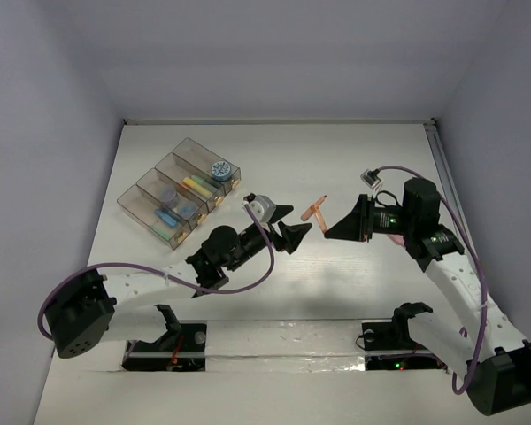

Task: Sort the stationery into containers
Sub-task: Close the pen cap on the pen.

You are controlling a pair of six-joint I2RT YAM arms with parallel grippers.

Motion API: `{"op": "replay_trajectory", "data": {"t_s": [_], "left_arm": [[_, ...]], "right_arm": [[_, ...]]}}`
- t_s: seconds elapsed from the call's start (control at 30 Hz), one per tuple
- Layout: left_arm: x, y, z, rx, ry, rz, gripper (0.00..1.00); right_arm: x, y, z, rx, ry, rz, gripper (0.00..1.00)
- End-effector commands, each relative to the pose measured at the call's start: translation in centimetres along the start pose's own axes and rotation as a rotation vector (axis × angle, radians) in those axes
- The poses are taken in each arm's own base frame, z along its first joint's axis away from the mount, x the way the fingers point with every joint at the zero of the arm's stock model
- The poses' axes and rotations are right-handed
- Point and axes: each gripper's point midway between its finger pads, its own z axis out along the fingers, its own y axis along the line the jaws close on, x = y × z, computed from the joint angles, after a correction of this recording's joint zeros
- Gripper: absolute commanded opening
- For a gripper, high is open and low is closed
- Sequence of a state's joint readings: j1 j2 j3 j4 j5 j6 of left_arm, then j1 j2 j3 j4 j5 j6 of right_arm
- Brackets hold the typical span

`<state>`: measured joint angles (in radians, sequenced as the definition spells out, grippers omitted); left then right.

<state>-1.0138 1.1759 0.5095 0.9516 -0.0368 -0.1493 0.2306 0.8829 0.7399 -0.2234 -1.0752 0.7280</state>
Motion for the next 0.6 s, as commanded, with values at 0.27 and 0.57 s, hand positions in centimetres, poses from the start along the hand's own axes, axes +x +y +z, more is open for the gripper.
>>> {"op": "replay_trajectory", "data": {"t_s": [0.27,0.57], "left_arm": [[-2.8,-1.2,2.4,0.032,-0.073,0.049,0.6],[-2.8,-1.3,2.4,0.034,-0.062,0.048,0.23]], "right_arm": [[0.8,1.1,0.1,-0.05,0.025,-0.025,0.05],[1.0,0.5,0.4,-0.054,0.03,-0.01,0.04]]}}
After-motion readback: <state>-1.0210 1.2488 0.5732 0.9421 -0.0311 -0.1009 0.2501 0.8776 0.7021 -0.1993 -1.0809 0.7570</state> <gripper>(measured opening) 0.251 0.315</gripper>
